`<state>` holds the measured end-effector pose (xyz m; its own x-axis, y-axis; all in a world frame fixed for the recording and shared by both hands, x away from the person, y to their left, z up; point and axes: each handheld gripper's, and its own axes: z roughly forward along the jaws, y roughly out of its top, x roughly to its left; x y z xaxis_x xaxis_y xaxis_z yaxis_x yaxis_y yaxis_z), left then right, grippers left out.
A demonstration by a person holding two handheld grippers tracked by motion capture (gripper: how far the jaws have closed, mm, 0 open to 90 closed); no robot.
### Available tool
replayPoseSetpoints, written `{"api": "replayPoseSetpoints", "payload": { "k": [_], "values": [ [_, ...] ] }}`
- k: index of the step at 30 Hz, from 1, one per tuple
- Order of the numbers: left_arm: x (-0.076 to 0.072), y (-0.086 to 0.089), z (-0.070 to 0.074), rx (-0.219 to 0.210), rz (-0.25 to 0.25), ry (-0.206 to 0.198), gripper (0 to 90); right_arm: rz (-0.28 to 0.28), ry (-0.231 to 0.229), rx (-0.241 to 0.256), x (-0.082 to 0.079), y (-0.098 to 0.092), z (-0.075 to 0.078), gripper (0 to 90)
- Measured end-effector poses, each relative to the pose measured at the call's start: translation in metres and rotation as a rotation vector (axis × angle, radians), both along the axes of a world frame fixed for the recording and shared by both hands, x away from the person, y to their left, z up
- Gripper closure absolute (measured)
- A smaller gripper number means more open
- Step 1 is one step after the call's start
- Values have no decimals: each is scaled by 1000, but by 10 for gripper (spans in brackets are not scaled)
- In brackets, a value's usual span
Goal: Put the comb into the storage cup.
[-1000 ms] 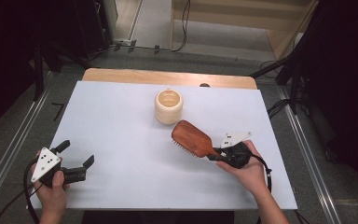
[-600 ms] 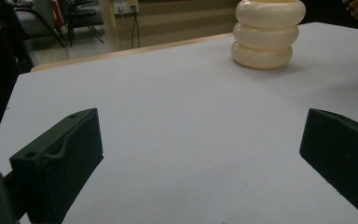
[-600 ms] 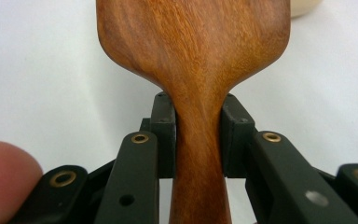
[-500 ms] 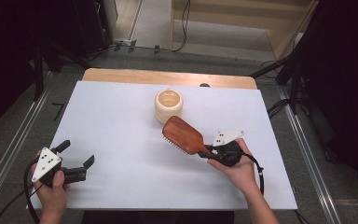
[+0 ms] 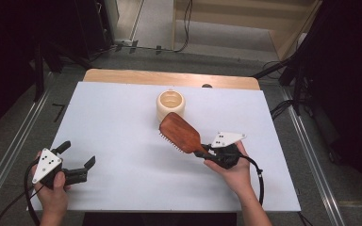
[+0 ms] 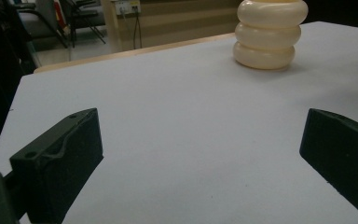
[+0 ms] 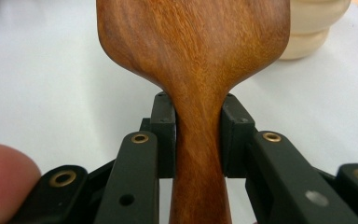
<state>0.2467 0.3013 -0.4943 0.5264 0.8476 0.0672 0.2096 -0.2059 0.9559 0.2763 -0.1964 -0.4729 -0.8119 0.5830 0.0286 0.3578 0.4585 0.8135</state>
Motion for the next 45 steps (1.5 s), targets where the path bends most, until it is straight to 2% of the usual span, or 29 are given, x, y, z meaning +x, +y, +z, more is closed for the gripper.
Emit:
{"api": "replayPoseSetpoints", "payload": {
  "k": [2, 5, 6, 9, 15, 20, 27, 34, 45],
  "values": [
    [0, 0, 2, -5, 3, -2, 0, -1, -17, 18, -2, 1, 0, 694],
    [1, -1, 5, -44, -10, 27, 0, -11, -32, 51, -5, 2, -3, 694],
    [1, -3, 6, -43, -18, 33, 0, -12, -29, 56, -6, 3, -4, 694],
    [0, -13, 11, -20, -38, 26, 0, -15, -44, 55, -6, 5, -4, 694],
    [0, -29, 18, -49, -82, 21, 0, -17, -58, 97, -9, 5, -2, 694],
    [-3, -42, 25, -57, -104, 7, 0, -28, -65, 129, -11, 5, -3, 694],
    [0, -56, 36, -95, -130, 5, 0, -32, -81, 161, -11, 7, -4, 694],
    [4, -80, 44, -83, -198, 0, 0, -49, -100, 172, -13, 8, -5, 693],
    [14, -113, 55, -101, -269, 4, 0, -64, -124, 200, -17, 15, -9, 694]
  ]
}}
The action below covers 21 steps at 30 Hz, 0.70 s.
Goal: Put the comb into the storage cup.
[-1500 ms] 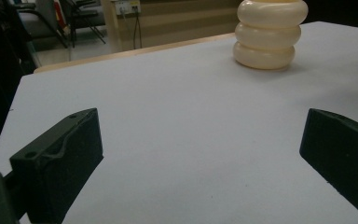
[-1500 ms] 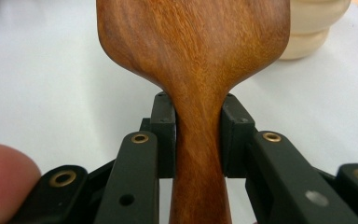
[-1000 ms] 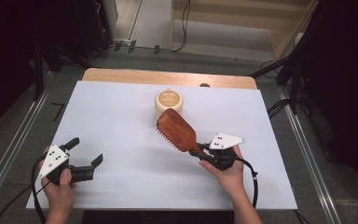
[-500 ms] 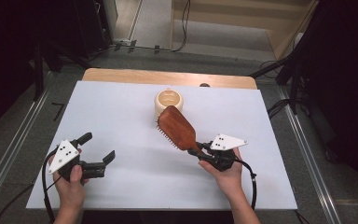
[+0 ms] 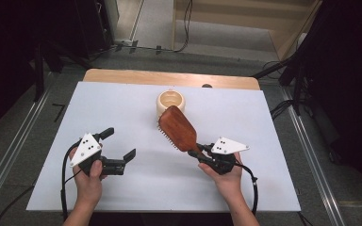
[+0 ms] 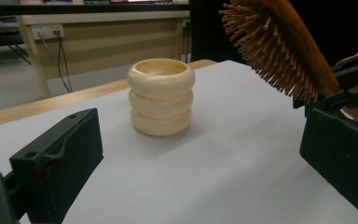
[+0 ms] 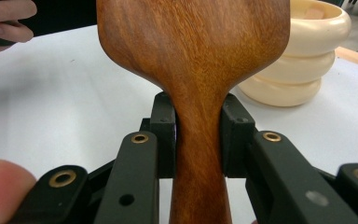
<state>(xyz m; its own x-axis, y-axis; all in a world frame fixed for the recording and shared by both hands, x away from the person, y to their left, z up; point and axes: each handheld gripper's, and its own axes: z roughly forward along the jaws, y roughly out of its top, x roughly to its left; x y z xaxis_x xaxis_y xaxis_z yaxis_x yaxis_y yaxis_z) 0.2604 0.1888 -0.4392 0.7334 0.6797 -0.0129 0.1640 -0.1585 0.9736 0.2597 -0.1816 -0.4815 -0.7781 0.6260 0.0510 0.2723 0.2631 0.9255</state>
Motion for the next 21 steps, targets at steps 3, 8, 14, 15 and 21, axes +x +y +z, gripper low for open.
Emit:
{"api": "replayPoseSetpoints", "payload": {
  "k": [3, 8, 14, 15, 21],
  "values": [
    [2, -8, 2, -7, -17, 1, 0, 5, -14, 7, -1, 3, -1, 694],
    [4, -17, 1, -48, -29, 7, 0, 2, -29, 13, -2, 8, -2, 694],
    [7, -28, 1, -75, -45, 35, 0, 0, -44, 19, -3, 14, -4, 693],
    [7, -30, 2, -78, -51, 39, 0, 0, -45, 23, -3, 15, -5, 693],
    [8, -40, 3, -92, -97, 63, 0, 3, -58, 33, -3, 19, -6, 693]
  ]
}}
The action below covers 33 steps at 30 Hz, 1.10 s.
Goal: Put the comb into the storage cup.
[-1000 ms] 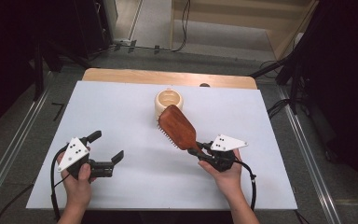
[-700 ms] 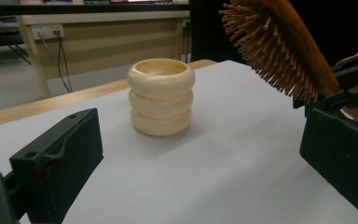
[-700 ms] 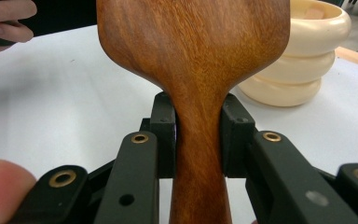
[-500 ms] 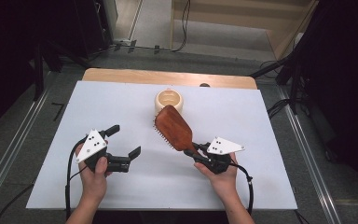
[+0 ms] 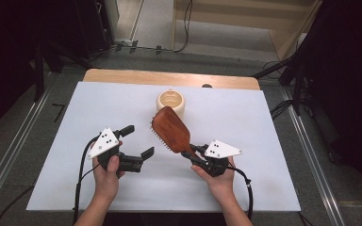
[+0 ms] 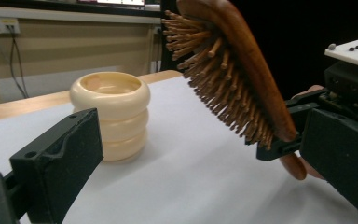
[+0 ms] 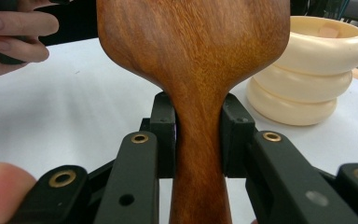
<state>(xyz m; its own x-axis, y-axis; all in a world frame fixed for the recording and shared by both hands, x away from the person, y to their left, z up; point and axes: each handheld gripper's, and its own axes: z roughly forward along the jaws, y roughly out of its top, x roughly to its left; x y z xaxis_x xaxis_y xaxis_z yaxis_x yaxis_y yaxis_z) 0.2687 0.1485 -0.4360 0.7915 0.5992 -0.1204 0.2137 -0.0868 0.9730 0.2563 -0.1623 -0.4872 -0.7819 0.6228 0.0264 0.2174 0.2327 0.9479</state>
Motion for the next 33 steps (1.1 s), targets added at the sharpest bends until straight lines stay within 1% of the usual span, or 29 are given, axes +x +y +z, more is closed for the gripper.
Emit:
{"api": "replayPoseSetpoints", "payload": {
  "k": [5, 6, 8, 13, 24, 29, 31, 33],
  "values": [
    [1, -7, 2, -4, -13, 7, 0, 6, -6, 9, 0, 5, -1, 693],
    [2, -8, 3, -8, -14, 10, 0, 11, -14, 10, 0, 6, -1, 693],
    [2, -11, 4, -11, -23, 8, 0, 14, -15, 13, -1, 8, 0, 693],
    [1, -19, 5, -15, -28, 16, 0, 19, -24, 10, -2, 13, 0, 693],
    [4, -34, 7, -45, -47, 37, 0, 16, -47, 19, -3, 18, 0, 693],
    [5, -40, 9, -45, -24, 44, 3, 17, -59, 19, -4, 20, 1, 693],
    [5, -42, 10, -48, -6, 52, 3, 19, -63, 18, -4, 22, 1, 693],
    [5, -44, 10, -46, 29, 52, 3, 18, -65, 20, -5, 23, 1, 693]
  ]
}}
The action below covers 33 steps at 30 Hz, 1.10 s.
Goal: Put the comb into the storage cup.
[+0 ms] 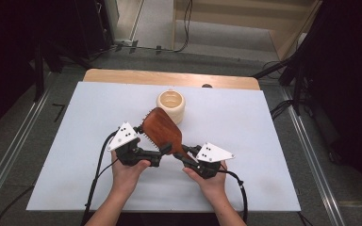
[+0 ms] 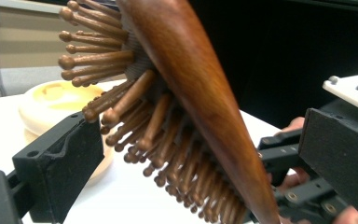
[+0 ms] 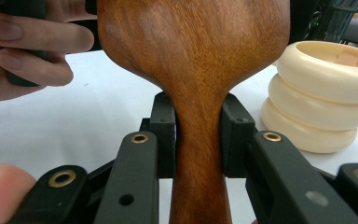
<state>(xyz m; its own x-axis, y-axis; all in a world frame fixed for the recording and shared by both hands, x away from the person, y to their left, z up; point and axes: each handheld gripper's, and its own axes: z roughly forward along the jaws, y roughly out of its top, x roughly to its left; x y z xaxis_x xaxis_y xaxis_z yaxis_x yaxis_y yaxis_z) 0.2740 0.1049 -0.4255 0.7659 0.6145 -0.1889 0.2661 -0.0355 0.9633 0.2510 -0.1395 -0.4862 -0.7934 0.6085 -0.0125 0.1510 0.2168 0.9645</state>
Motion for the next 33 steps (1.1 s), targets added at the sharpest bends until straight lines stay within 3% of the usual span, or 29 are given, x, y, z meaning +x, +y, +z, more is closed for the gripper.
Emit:
{"api": "replayPoseSetpoints", "payload": {
  "k": [6, 10, 17, 21, 27, 33],
  "values": [
    [1, -5, 1, -1, 32, 16, 32, 14, -15, 6, -3, 4, 2, 693],
    [0, -5, 3, -26, 69, 28, 149, 15, -20, -2, -4, 7, 3, 693],
    [2, 0, 3, -58, 50, 58, 303, 11, -31, -6, -5, 10, 2, 693],
    [4, 2, 3, -82, 24, 94, 337, 1, -36, -6, -6, 11, 3, 693],
    [5, 3, 3, -87, 2, 135, 396, -9, -30, -8, -6, 13, 0, 693],
    [5, 5, 3, -94, -55, 141, 481, -5, -28, -8, -5, 14, -1, 693]
  ]
}}
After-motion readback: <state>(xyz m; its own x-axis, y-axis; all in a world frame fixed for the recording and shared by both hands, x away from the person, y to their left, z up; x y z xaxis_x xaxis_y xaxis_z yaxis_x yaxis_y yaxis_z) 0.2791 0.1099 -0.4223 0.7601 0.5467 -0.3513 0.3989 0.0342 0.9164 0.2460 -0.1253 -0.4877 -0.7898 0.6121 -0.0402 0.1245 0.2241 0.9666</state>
